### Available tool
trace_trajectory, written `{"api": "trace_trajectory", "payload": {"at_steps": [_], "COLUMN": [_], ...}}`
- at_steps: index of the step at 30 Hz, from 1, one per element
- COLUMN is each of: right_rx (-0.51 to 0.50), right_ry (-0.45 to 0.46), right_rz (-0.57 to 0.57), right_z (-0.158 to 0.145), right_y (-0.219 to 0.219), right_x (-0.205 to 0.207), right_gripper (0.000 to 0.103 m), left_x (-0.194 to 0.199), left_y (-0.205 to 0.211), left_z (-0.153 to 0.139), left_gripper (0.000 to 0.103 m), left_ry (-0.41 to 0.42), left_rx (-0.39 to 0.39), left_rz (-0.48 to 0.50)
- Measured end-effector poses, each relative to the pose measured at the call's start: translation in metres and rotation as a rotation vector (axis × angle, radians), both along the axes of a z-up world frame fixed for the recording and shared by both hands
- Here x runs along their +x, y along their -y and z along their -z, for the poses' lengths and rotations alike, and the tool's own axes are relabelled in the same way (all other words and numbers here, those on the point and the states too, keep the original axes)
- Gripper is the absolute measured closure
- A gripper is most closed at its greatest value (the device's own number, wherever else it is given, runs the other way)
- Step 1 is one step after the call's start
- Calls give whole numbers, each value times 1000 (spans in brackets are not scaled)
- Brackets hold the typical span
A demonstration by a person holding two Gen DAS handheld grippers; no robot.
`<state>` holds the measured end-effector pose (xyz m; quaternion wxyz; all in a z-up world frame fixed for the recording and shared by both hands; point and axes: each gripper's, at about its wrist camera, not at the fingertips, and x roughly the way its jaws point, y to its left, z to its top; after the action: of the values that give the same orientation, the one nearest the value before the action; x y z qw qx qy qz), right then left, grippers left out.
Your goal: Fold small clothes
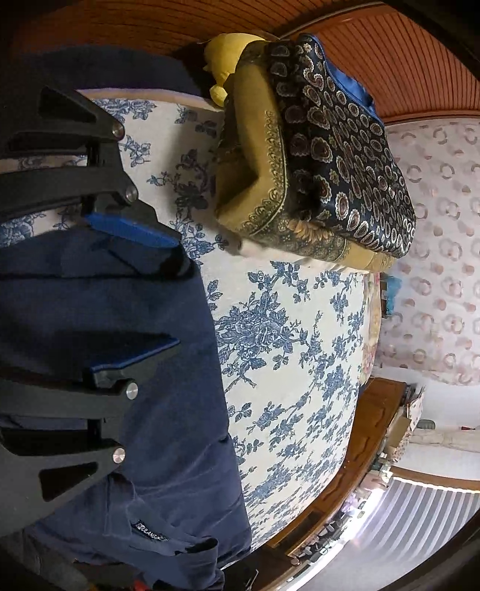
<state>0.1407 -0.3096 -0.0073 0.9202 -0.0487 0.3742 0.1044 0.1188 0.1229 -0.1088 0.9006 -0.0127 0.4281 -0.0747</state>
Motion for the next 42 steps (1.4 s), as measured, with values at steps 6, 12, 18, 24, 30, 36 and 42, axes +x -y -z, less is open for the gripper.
{"api": "trace_trajectory", "payload": {"at_steps": [6, 12, 18, 24, 30, 36, 42], "right_rx": [59, 43, -14, -35, 9, 30, 52], "right_ry": [-26, -10, -25, -89, -143, -147, -163], "right_rz": [3, -28, -33, -23, -42, -80, -153], "right_z": [7, 3, 14, 31, 42, 43, 42], "right_y": [11, -5, -15, -7, -2, -8, -18], "right_x": [3, 10, 25, 40, 43, 38, 29], "right_gripper": [103, 74, 51, 44, 42, 41, 73], "left_x": [2, 4, 6, 8, 10, 11, 6], "left_y": [4, 5, 4, -2, -6, -6, 1], "left_z": [1, 2, 2, 1, 2, 1, -2], "left_gripper": [44, 42, 42, 42, 41, 41, 81], "left_ry": [3, 1, -5, -11, -5, -3, 0], "left_rx": [21, 28, 24, 8, 7, 10, -23], "left_rz": [17, 17, 23, 22, 18, 25, 79]}}
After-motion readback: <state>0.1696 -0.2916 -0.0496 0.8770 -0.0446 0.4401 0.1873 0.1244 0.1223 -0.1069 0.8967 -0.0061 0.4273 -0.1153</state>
